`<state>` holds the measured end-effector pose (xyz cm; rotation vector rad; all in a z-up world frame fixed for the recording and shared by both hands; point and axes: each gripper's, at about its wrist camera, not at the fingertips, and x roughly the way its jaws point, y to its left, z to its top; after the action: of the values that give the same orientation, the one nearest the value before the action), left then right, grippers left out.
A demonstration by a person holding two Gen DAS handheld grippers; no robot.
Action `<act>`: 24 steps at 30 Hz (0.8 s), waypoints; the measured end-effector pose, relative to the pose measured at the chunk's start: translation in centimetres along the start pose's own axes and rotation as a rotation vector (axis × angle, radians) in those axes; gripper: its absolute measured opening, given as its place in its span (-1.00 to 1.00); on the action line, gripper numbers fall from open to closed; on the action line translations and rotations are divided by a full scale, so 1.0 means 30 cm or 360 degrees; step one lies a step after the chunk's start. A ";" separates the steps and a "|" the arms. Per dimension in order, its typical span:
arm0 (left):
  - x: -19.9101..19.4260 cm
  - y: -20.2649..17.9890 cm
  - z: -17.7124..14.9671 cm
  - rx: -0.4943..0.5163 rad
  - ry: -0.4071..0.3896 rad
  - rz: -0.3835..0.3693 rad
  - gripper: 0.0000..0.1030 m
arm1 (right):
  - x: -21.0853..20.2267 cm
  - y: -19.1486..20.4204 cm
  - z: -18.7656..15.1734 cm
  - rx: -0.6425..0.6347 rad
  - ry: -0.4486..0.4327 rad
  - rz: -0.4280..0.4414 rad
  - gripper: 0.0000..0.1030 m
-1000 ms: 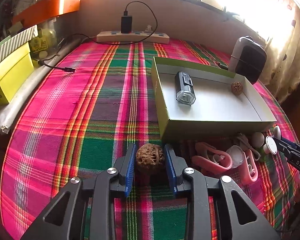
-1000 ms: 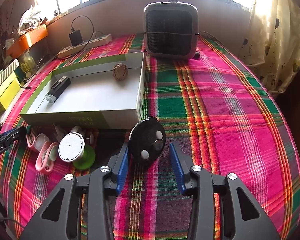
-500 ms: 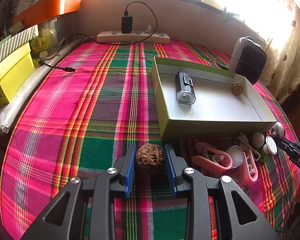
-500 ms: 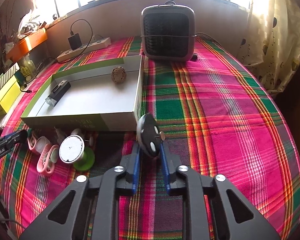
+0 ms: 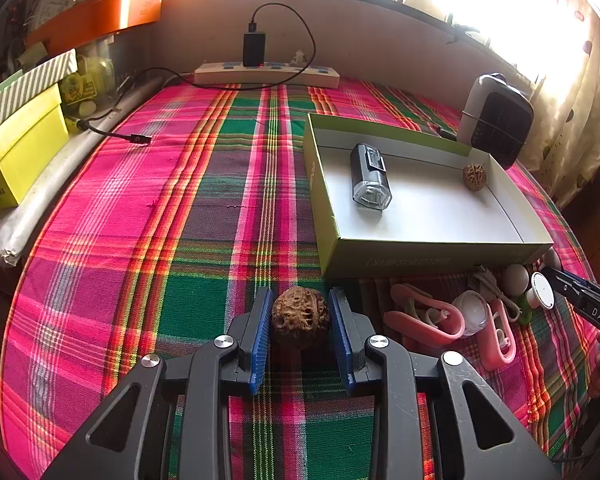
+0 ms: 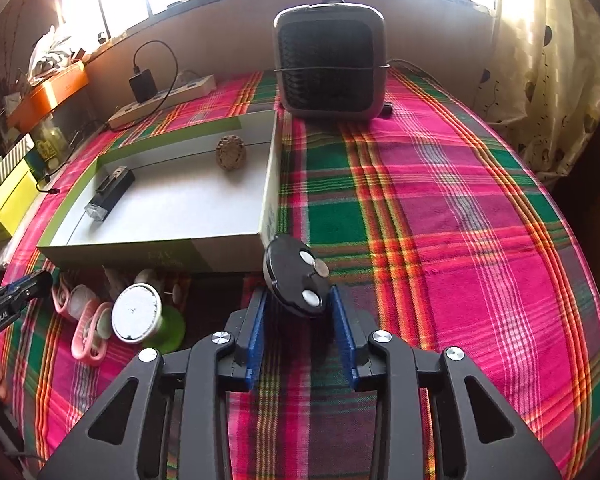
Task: Organize objects
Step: 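Lift the walnut with the left tool while the right tool lifts the black disc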
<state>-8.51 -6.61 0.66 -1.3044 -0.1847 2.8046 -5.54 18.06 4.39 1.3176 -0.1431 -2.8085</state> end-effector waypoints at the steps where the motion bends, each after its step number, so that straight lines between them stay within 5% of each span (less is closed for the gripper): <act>1: 0.000 0.000 0.000 0.0001 0.0000 0.0001 -0.48 | 0.003 0.004 0.003 -0.0005 -0.0001 0.0011 -0.37; 24: 0.003 -0.002 -0.007 0.0000 -0.0001 0.0001 -0.48 | -0.008 0.016 0.013 0.0000 -0.0077 -0.0013 -0.38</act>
<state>-8.43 -6.52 0.46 -1.3039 -0.1844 2.8058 -5.69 17.64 4.89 1.2539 -0.1390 -2.8484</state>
